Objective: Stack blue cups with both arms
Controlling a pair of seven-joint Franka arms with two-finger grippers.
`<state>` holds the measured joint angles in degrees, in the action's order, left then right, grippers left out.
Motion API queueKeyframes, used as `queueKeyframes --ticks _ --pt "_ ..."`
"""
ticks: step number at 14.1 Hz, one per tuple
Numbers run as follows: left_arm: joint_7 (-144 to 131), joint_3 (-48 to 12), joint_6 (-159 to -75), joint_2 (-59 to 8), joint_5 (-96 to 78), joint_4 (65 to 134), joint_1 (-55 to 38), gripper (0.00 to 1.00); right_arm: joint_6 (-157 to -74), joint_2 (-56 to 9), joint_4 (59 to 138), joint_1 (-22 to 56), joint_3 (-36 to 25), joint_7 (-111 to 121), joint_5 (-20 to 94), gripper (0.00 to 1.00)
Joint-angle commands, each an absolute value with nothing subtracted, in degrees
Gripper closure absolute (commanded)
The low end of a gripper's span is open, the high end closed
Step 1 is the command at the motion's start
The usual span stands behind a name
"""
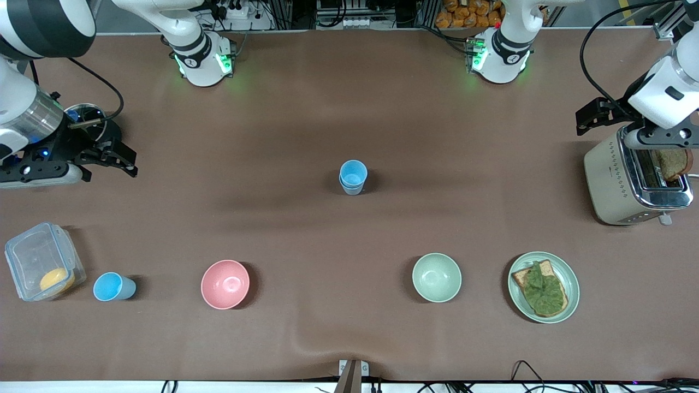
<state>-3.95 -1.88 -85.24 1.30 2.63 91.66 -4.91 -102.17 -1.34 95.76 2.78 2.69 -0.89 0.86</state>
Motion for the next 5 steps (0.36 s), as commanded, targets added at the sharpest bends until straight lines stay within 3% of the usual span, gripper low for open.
queueKeyframes --ticks 1,5 --pt "-3.4 -1.7 -84.2 0.5 1.6 90.5 -5.3 0.0 -101.9 0.2 96.9 1.7 3.6 -1.0 0.4 0.0" --pt "-3.7 -1.7 -84.2 0.5 1.6 90.5 -5.2 0.0 -101.9 0.2 96.9 1.7 3.6 -0.9 0.4 0.0"
